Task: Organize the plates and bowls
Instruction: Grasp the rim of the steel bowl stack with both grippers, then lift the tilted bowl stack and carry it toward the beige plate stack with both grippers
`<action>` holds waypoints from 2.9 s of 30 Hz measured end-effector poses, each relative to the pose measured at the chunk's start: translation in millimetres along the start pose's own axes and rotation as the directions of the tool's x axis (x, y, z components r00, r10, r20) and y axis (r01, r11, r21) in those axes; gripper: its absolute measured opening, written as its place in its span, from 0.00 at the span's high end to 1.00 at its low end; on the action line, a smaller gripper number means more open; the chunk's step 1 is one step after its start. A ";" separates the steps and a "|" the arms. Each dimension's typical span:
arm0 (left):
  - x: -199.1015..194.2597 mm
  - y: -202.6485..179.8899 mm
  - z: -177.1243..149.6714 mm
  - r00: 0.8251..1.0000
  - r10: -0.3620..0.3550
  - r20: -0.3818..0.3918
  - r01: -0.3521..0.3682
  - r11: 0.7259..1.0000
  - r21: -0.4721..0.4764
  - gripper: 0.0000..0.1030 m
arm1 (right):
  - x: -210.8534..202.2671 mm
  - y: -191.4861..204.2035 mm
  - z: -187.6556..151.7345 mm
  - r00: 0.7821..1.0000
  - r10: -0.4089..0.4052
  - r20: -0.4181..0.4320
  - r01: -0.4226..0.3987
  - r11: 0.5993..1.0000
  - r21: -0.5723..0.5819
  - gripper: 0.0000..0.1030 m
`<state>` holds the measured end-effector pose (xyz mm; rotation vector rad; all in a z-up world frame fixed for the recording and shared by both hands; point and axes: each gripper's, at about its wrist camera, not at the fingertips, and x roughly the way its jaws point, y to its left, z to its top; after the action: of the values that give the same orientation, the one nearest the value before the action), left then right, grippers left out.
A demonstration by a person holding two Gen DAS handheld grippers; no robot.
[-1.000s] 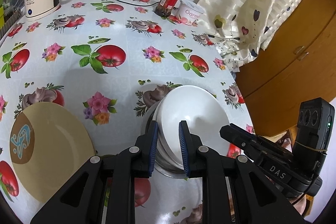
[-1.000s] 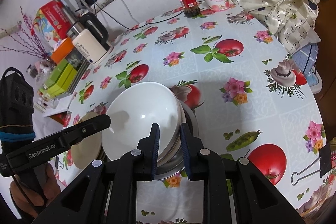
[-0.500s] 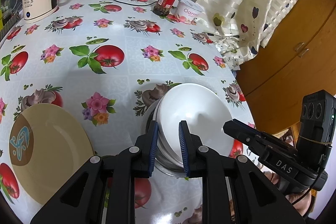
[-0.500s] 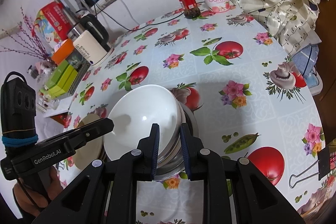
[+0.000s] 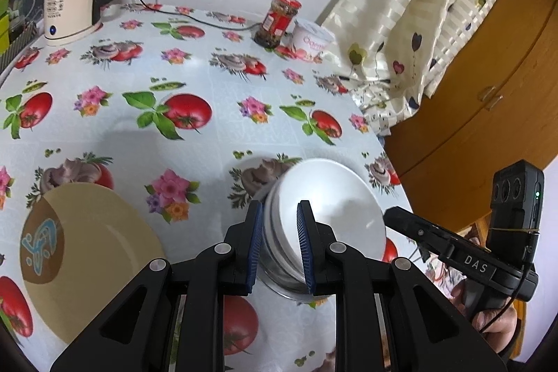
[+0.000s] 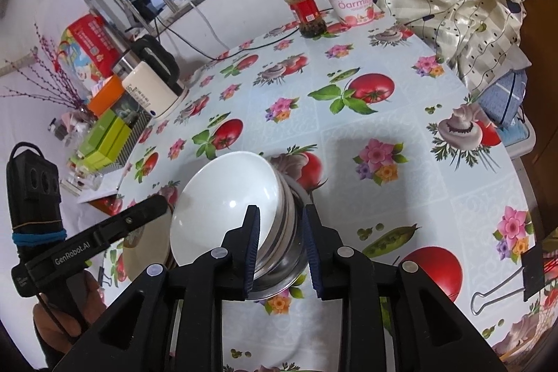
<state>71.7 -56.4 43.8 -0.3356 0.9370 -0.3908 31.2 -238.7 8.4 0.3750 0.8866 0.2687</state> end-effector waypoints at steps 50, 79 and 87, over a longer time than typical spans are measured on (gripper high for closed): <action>56.4 46.3 -29.0 0.979 -0.123 -0.165 0.102 0.986 -0.130 0.85 | 46.7 -41.2 -19.3 0.982 0.147 -0.119 -0.132 0.983 0.128 0.90; 38.2 35.9 -25.4 0.987 -0.087 -0.136 0.077 0.994 -0.083 0.90 | 38.8 -33.7 -8.4 0.982 0.157 -0.105 -0.145 0.983 0.111 0.90; 24.3 42.3 -23.6 0.991 -0.072 -0.113 0.062 0.994 -0.092 0.90 | 39.9 -18.4 -4.2 0.980 0.167 -0.107 -0.158 0.984 0.088 0.90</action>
<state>72.6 -33.0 -5.1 -0.4298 1.0607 -0.4344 53.4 -239.3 -29.8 0.5110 0.9827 0.4095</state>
